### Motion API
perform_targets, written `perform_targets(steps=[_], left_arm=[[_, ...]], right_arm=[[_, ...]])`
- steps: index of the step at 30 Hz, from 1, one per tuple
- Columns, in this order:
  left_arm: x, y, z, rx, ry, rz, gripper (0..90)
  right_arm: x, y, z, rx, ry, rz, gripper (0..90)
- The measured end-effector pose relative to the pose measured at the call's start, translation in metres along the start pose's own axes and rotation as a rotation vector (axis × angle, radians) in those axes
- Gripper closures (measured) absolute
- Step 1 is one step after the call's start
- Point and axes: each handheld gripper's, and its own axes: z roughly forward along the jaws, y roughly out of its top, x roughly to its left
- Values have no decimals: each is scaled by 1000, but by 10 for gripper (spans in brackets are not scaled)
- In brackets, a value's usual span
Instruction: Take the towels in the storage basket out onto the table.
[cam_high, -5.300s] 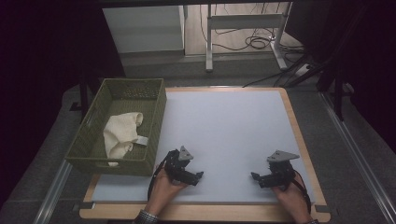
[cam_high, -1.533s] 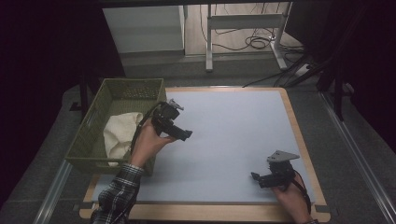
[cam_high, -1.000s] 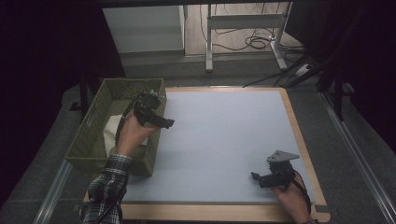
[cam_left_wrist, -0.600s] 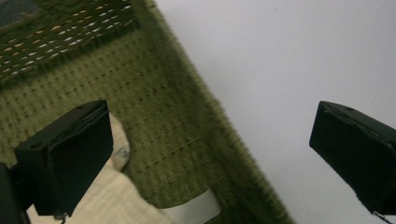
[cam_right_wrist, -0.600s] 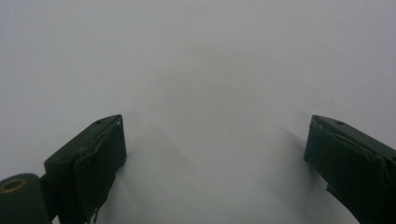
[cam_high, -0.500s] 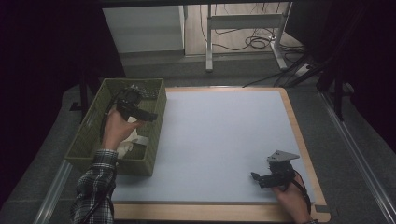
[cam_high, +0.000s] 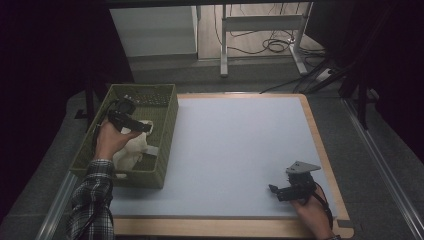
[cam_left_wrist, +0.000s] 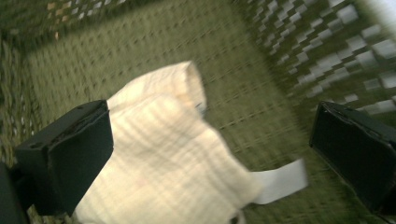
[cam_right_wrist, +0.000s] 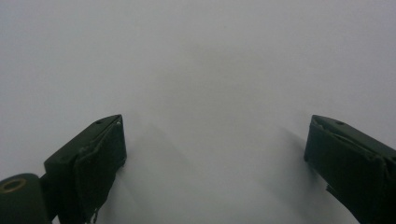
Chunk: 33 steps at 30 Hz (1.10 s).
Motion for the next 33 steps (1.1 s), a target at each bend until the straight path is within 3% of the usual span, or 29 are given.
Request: perform_targets(steps=[8, 16, 22, 25, 27, 31, 33], left_arm=[[18, -9, 28, 83, 16, -26, 1], [33, -16, 52, 205, 38, -79, 6], [35, -19, 65, 282, 12, -106, 28], [37, -22, 72, 352, -13, -125, 102], [39, -23, 70, 348, -52, -160, 191], [38, -24, 65, 358, -57, -139, 393], [37, -24, 63, 363, -67, -125, 541]], right_arm=[[0, 0, 0, 0, 0, 1, 57], [0, 0, 0, 0, 0, 1, 57], [0, 0, 0, 0, 0, 1, 57], [0, 0, 0, 0, 0, 0, 57], [0, 0, 0, 0, 0, 0, 57], [0, 0, 0, 0, -1, 0, 57], [0, 0, 0, 0, 0, 1, 57]])
